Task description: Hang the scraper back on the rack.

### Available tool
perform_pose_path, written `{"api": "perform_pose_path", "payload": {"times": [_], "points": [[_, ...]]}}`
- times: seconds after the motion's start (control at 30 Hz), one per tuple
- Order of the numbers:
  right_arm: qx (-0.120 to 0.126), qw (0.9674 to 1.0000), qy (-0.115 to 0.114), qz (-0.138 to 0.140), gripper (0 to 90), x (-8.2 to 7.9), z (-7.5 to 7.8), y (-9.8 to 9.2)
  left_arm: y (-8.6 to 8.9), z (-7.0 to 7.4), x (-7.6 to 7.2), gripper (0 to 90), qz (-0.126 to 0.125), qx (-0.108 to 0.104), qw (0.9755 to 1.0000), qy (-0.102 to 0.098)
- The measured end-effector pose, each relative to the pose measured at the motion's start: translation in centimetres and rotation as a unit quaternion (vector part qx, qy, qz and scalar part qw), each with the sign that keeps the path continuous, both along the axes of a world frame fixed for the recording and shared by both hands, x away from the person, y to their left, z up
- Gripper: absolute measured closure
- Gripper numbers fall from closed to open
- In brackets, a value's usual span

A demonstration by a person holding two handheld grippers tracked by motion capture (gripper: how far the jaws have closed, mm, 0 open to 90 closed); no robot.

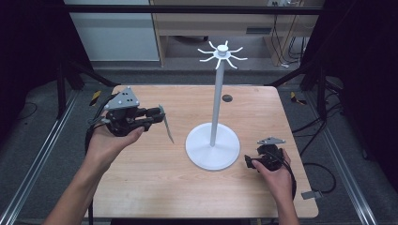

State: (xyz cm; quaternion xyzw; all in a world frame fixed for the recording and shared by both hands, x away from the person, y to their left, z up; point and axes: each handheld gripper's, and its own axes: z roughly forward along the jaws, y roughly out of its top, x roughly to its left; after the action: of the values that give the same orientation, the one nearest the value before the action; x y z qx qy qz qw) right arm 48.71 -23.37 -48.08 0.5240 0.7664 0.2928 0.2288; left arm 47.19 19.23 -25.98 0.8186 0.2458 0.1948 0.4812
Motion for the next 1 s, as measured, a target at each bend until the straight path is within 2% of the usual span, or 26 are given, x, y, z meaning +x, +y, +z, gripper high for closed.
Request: {"api": "perform_pose_path", "payload": {"times": [0.33,1.0], "points": [[0.006,1.0,-0.003,-0.001,10.9,-0.2,0.2,0.0,-0.6,0.8,1.0,74.3,-0.004,-0.012,0.9999,0.008],[0.009,0.9999,-0.009,-0.001,10.8,-0.2,0.3,-0.1,-3.1,4.2,1.7,74.2,-0.013,-0.003,0.9998,-0.013]]}}
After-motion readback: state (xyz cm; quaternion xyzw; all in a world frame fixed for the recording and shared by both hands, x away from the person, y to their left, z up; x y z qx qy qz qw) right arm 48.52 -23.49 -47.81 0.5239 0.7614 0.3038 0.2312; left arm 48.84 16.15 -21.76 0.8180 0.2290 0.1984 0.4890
